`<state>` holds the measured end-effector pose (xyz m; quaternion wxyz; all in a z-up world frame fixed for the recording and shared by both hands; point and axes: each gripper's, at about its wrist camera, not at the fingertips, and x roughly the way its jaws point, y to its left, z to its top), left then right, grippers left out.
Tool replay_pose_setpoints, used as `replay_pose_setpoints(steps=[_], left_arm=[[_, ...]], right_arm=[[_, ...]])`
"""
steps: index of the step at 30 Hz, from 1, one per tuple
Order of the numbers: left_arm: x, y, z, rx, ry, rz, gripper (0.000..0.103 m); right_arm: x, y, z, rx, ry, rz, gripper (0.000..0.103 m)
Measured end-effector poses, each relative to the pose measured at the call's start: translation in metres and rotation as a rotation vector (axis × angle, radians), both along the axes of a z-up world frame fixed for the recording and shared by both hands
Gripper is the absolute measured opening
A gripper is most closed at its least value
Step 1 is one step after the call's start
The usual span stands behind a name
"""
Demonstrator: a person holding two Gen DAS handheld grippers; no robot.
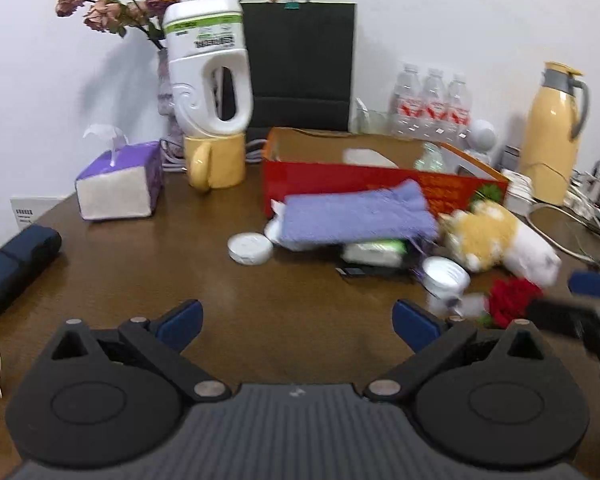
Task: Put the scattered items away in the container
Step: 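Move both tools back over the table toward the lavender pouch and cap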
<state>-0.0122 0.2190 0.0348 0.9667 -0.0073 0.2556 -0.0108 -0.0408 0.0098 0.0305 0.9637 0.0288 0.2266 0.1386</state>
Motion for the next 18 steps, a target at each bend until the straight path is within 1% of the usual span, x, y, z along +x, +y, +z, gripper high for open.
replay_pose_setpoints(steps=[2,6,8,10,11,14,15,16,18], left_arm=[[0.011,0.006,0.002,0.004,-0.015,0.007,0.103],[0.034,0.014,0.002,0.014,-0.021,-0.023,0.103],[0.046,0.015,0.001,0.017,-0.015,-0.043,0.103],[0.056,0.014,-0.001,0.048,-0.038,-0.084,0.103],[0.061,0.01,-0.002,0.09,-0.05,-0.116,0.102],[0.071,-0.001,-0.005,0.211,-0.076,-0.242,0.094],[0.075,-0.005,-0.005,0.254,-0.086,-0.276,0.088],[0.078,-0.007,-0.005,0.277,-0.088,-0.301,0.083],[0.086,-0.008,-0.005,0.272,-0.076,-0.346,0.078]], right_arm=[[0.009,0.006,-0.002,-0.01,0.02,0.032,0.078],[0.029,0.028,0.0,-0.074,0.029,0.076,0.077],[0.043,0.039,0.0,-0.1,0.042,0.064,0.067],[0.057,0.043,-0.002,-0.091,0.064,0.059,0.065],[0.062,0.043,-0.004,-0.082,0.076,0.057,0.063],[0.073,0.046,-0.011,-0.09,0.101,0.028,0.061],[0.076,0.046,-0.013,-0.103,0.107,0.02,0.061],[0.078,0.046,-0.016,-0.118,0.116,0.006,0.06],[0.081,0.042,-0.017,-0.127,0.123,-0.013,0.059]])
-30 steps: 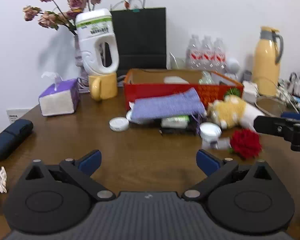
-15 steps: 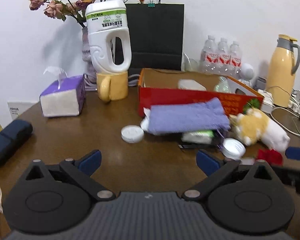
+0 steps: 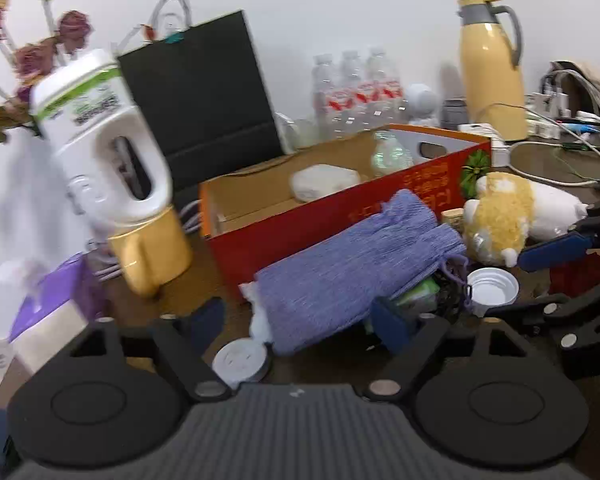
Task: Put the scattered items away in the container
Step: 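Move both tools back over the table toward the lavender pouch and cap, then grasp the lavender pouch with the left tool while the right tool grasps the white cap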
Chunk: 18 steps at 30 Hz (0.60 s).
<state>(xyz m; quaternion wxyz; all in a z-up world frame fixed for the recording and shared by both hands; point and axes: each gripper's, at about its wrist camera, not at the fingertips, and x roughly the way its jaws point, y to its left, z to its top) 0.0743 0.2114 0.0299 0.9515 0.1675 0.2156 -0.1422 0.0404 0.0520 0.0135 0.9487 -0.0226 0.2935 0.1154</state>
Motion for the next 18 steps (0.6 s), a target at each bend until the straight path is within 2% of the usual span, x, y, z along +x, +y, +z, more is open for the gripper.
replay_pose_setpoints(steps=[2,4,6,8,10,11,12,15,16,17,18], left_arm=[[0.01,0.002,-0.001,-0.044,0.035,-0.058,0.073],[0.02,0.004,-0.002,-0.082,0.079,-0.099,0.054],[0.027,0.004,-0.004,-0.093,0.103,-0.123,0.045],[0.029,0.001,-0.003,-0.09,0.104,-0.16,0.045],[0.03,-0.004,0.0,-0.077,0.102,-0.18,0.056],[0.029,-0.007,0.001,-0.075,0.105,-0.195,0.066],[0.028,-0.009,0.002,-0.078,0.11,-0.216,0.069],[0.03,-0.02,0.001,-0.055,0.132,-0.245,0.067],[0.031,-0.024,-0.001,-0.032,0.139,-0.239,0.059],[0.032,-0.026,-0.002,-0.024,0.144,-0.238,0.056],[0.03,-0.025,-0.002,-0.039,0.149,-0.237,0.05]], right_arm=[[0.005,-0.005,-0.002,0.009,0.016,-0.021,0.059],[0.011,-0.01,-0.005,0.022,0.034,-0.036,0.059],[0.015,-0.012,-0.007,0.028,0.045,-0.044,0.059],[0.018,-0.013,-0.008,0.036,0.058,-0.038,0.059],[0.021,-0.013,-0.01,0.039,0.065,-0.036,0.059],[0.022,-0.012,-0.01,0.035,0.066,-0.037,0.059],[0.023,-0.011,-0.01,0.032,0.064,-0.037,0.059],[0.026,-0.011,-0.01,0.042,0.063,-0.035,0.059],[0.026,-0.013,-0.01,0.052,0.062,-0.033,0.059],[0.027,-0.013,-0.01,0.057,0.059,-0.031,0.059],[0.027,-0.013,-0.01,0.057,0.059,-0.029,0.059]])
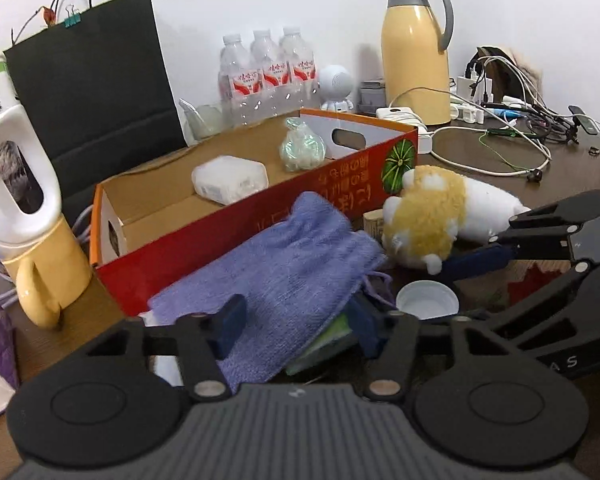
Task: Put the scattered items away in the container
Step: 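Grasp the lavender pouch with the left tool while the right tool grasps the white cap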
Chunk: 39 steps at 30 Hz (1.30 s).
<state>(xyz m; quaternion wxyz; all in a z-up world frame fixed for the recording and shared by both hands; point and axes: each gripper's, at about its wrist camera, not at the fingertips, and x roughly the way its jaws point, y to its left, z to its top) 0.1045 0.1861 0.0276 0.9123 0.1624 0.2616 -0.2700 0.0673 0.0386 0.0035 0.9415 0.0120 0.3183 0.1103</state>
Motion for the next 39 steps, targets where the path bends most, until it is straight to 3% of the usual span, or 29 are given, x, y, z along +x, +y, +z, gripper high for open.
replay_pose_setpoints(steps=[2,3,5,6,14,20,23,32,36,39], left_arm=[[-0.001,0.004,0.001,-0.043,0.025,0.004,0.037],[-0.001,0.005,0.001,-0.057,0.035,0.009,0.024],[0.0,0.007,0.003,-0.079,0.055,0.012,0.013],[-0.001,0.009,0.005,-0.091,0.06,0.022,0.007],[-0.036,0.03,0.044,-0.214,-0.039,0.183,0.005],[-0.087,0.046,0.08,-0.326,-0.124,0.325,0.004],[-0.115,0.041,0.083,-0.339,-0.157,0.357,0.005],[-0.164,0.017,0.063,-0.355,-0.093,0.317,0.005],[-0.152,0.011,0.07,-0.352,-0.098,0.324,0.005],[-0.126,0.009,0.085,-0.325,-0.162,0.335,0.005]], right_arm=[[0.002,0.001,0.0,-0.006,0.0,0.007,0.058],[0.003,0.001,0.0,-0.008,0.0,0.009,0.057],[0.004,0.001,0.0,-0.007,-0.004,0.009,0.039],[0.004,0.0,0.001,-0.007,-0.006,0.008,0.039],[-0.009,0.001,0.014,0.007,-0.047,0.011,0.039],[-0.044,0.003,0.051,0.004,-0.163,0.021,0.039],[-0.066,-0.002,0.065,0.011,-0.211,0.013,0.039],[-0.113,-0.023,0.071,0.027,-0.23,-0.014,0.039],[-0.114,-0.033,0.075,0.044,-0.237,-0.026,0.039],[-0.1,-0.041,0.082,0.05,-0.249,-0.035,0.039]])
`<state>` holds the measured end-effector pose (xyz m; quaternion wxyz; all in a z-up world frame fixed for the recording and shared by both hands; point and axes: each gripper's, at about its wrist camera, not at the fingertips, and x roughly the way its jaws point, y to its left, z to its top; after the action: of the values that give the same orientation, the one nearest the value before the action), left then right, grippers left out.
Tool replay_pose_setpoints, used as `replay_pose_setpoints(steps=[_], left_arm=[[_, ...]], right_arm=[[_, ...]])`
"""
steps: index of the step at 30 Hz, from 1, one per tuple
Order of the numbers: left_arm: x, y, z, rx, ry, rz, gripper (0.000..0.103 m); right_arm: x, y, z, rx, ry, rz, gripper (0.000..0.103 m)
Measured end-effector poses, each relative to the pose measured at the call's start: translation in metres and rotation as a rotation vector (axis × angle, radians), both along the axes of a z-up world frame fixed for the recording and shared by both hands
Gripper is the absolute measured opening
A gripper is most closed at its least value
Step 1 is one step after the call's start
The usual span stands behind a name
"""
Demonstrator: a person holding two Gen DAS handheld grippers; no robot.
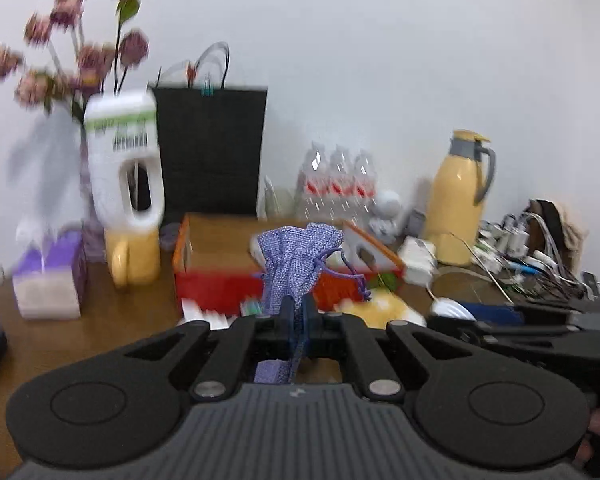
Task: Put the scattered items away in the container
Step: 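Grasp the lavender pouch with the left tool while the right tool grasps the white cap, then lower the pouch and cap into the cardboard box and open both tools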
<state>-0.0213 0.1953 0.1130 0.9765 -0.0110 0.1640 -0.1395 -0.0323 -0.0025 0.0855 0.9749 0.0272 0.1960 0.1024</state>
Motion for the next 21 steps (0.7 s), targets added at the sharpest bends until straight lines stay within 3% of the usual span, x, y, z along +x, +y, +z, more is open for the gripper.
replay_pose_setpoints(steps=[3,8,13,16,21], left_arm=[[0.044,-0.004,0.018,0.05,-0.018,0.03,0.005],[0.142,-0.01,0.038,0.079,0.039,0.088,0.005],[0.259,-0.017,0.026,0.048,0.264,0.104,0.005],[0.314,-0.026,0.011,0.126,0.359,0.131,0.005],[0.373,-0.037,-0.027,0.222,0.495,0.183,0.005]], right_arm=[[0.029,-0.009,0.012,0.011,-0.003,0.001,0.039],[0.109,-0.018,0.036,0.027,0.012,0.046,0.039],[0.223,-0.026,0.058,0.045,0.091,0.076,0.039],[0.295,-0.027,0.051,0.04,0.201,0.059,0.039],[0.379,-0.029,0.017,0.027,0.381,0.006,0.039]])
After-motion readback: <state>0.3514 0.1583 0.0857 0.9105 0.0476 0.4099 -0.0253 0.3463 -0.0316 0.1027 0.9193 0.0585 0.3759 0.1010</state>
